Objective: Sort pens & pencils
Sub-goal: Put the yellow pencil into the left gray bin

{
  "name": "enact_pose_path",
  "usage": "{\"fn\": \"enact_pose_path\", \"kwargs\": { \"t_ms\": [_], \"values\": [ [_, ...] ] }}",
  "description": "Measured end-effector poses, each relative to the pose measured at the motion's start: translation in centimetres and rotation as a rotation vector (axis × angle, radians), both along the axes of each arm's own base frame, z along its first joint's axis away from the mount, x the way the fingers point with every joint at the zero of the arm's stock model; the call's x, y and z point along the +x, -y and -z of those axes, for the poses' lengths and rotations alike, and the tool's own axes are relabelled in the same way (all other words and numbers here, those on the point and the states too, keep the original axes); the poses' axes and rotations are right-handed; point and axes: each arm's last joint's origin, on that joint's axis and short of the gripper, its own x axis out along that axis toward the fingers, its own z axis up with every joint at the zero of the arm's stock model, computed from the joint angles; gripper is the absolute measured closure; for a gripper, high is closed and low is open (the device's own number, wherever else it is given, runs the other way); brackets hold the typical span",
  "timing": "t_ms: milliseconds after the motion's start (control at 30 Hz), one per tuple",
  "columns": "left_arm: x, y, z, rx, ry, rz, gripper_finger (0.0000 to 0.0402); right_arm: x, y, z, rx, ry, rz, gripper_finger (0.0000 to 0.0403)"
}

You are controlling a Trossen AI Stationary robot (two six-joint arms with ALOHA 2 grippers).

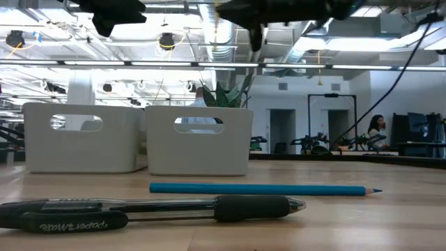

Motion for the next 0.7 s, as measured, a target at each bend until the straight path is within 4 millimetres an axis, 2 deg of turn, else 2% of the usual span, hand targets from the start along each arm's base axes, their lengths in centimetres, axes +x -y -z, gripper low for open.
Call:
{"fn": "enact_pose_path", "kwargs": {
  "t_ms": [367, 700],
  "values": [
    [0.0, 0.0, -0.1, -0.050, 0.027, -0.017, 0.0265, 6.2, -1.1, -2.7, -0.177, 0.095, -0.058, 0.0353],
    [0.1, 0.0, -0.5, -0.047, 0.065, -0.009, 0.0265, 9.9, -1.7, -2.6, -0.184, 0.114, -0.086, 0.0353]
  ]
}}
